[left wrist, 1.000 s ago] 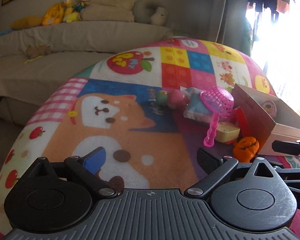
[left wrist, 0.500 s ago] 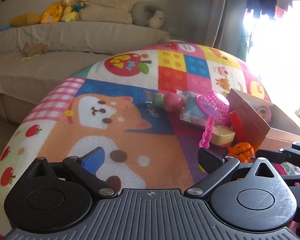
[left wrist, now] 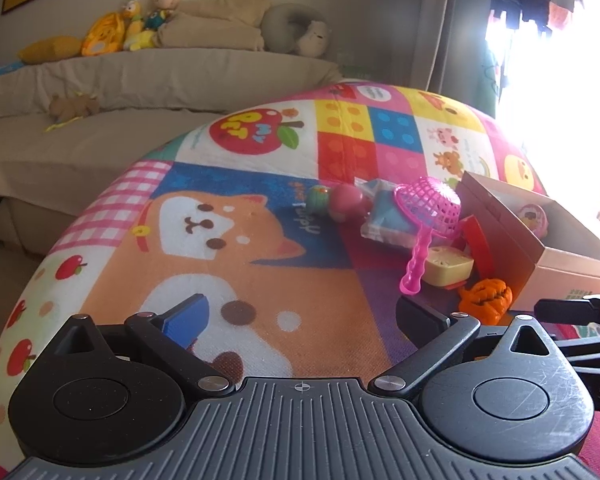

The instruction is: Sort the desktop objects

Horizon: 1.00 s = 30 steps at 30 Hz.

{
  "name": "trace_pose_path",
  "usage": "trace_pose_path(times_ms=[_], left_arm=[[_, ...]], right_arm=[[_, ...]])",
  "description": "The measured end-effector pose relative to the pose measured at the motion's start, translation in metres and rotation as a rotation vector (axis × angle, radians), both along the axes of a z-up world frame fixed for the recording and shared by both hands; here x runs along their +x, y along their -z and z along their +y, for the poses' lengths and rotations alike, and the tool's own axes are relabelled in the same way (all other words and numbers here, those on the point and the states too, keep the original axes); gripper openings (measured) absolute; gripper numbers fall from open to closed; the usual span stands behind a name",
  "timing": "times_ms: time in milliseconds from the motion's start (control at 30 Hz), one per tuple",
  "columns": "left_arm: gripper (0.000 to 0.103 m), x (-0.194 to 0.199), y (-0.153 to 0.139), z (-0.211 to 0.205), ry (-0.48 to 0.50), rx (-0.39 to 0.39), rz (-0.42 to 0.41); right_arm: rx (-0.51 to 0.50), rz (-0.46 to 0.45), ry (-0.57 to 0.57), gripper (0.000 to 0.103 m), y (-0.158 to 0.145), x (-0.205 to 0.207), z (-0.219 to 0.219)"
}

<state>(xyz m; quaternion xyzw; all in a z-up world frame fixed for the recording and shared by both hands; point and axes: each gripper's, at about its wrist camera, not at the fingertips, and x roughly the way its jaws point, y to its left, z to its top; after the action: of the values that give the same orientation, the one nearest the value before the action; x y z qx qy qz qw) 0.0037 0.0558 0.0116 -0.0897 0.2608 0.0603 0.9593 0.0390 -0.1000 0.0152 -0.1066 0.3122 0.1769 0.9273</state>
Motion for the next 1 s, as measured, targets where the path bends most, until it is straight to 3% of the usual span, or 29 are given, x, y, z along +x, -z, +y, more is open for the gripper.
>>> trace_pose_path(times_ms=[33, 167, 200, 233, 267, 367, 500, 633, 733, 800, 867, 900, 933, 1000], left_arm=[[0.102, 0.000, 0.000, 0.001, -0.001, -0.003, -0.003], [0.103, -0.001, 0.000, 0.004, -0.003, -0.025, -0.006], [0.103, 0.000, 0.000, 0.005, -0.003, -0.030, -0.005], [0.103, 0.000, 0.000, 0.005, -0.004, -0.034, -0.004], [0.103, 0.000, 0.000, 0.006, -0.003, -0.037, -0.004], [0.103, 0.000, 0.001, 0.006, -0.004, -0.037, -0.004], [0.103, 0.000, 0.001, 0.004, 0.000, -0.019, -0.004], [0.103, 0.004, 0.001, -0.001, 0.010, 0.006, 0.015], [0.103, 0.008, 0.001, -0.007, 0.027, 0.042, 0.038], [0.103, 0.010, 0.001, -0.015, 0.042, 0.079, 0.054], [0.103, 0.012, 0.002, -0.022, 0.059, 0.117, 0.060], [0.103, 0.012, 0.002, -0.025, 0.067, 0.136, 0.064], [0.103, 0.013, 0.003, -0.028, 0.070, 0.150, 0.068], [0.103, 0.012, 0.003, -0.031, 0.066, 0.169, 0.071]], right_arm=[[0.019, 0.027, 0.035, 0.065, 0.002, 0.011, 0.006], [0.074, 0.114, 0.142, 0.065, 0.012, 0.041, 0.018], [0.070, 0.111, 0.152, 0.061, 0.014, 0.043, 0.020], [0.062, 0.106, 0.153, 0.046, 0.015, 0.043, 0.021], [0.052, 0.102, 0.149, 0.039, 0.015, 0.042, 0.021], [0.056, 0.099, 0.143, 0.024, 0.013, 0.032, 0.008], [0.066, 0.090, 0.127, 0.024, 0.011, 0.007, -0.024], [0.035, 0.062, 0.187, 0.024, 0.014, -0.019, -0.057], [0.066, 0.044, 0.232, 0.025, 0.013, -0.035, -0.086], [0.097, 0.014, 0.266, 0.028, 0.009, -0.043, -0.103], [0.123, -0.036, 0.303, 0.047, 0.002, -0.045, -0.119], [0.145, -0.068, 0.331, 0.066, -0.004, -0.043, -0.128], [0.167, -0.089, 0.357, 0.074, -0.009, -0.039, -0.137], [0.213, -0.110, 0.396, 0.075, -0.018, -0.025, -0.152]])
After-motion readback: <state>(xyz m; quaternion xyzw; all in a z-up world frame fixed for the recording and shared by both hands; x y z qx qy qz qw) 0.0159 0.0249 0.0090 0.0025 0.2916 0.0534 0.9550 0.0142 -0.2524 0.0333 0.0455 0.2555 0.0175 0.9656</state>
